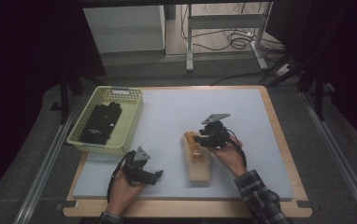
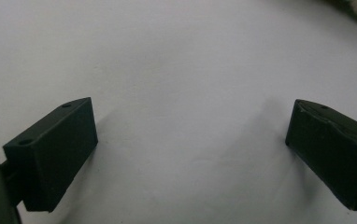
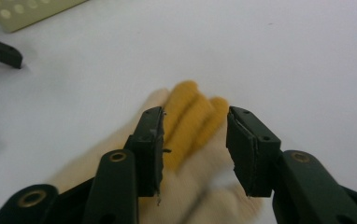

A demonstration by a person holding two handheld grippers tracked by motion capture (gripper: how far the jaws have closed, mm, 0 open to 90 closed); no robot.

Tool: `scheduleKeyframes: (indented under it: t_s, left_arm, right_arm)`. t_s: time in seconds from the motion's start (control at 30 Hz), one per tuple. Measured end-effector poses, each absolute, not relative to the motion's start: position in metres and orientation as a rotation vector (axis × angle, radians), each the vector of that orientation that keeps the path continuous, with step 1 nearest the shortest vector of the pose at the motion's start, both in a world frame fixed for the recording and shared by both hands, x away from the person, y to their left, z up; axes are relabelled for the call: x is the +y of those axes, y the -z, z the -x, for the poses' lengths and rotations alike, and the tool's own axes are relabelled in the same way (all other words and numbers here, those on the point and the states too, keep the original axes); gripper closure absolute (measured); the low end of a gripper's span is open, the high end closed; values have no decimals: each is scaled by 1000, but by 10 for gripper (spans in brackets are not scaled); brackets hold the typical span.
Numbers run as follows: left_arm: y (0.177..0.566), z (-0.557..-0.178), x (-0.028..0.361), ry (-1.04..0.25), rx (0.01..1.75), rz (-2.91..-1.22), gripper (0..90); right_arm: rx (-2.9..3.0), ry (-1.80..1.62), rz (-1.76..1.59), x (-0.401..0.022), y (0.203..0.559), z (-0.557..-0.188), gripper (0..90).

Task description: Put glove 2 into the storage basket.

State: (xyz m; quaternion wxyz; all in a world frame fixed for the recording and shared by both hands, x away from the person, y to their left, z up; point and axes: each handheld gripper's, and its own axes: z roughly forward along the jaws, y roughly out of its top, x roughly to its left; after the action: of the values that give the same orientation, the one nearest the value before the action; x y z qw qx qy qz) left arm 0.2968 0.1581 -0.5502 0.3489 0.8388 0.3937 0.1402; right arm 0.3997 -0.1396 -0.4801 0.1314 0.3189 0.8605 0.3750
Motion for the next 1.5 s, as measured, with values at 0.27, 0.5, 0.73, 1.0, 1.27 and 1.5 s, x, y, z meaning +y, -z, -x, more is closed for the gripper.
scheduleKeyframes:
  t_s: [0.27, 0.5, 0.73, 1.0, 1.27, 1.5]
  left_arm:
    - [550, -297, 158, -364, 1024, -2168, 23]
    - [550, -297, 158, -364, 1024, -2168, 23]
    - [550, -297, 158, -366, 1023, -2168, 24]
    - [550, -297, 158, -365, 1024, -2167, 23]
    - [550, -297, 158, -366, 1023, -2168, 24]
    - [550, -297, 158, -365, 1023, -2169, 24]
  right_arm:
    - [2547, -1073, -841, -179, 493, -354, 848]
    - [2600, -1070, -817, -193, 518, -321, 867]
    - [2646, -1133, -795, -178, 528, -315, 866]
    - [2659, -1130, -751, -152, 530, -316, 842]
    - [2634, -1119, -752, -122, 532, -326, 839]
    - [2622, -1136, -752, -108, 534, -333, 839]
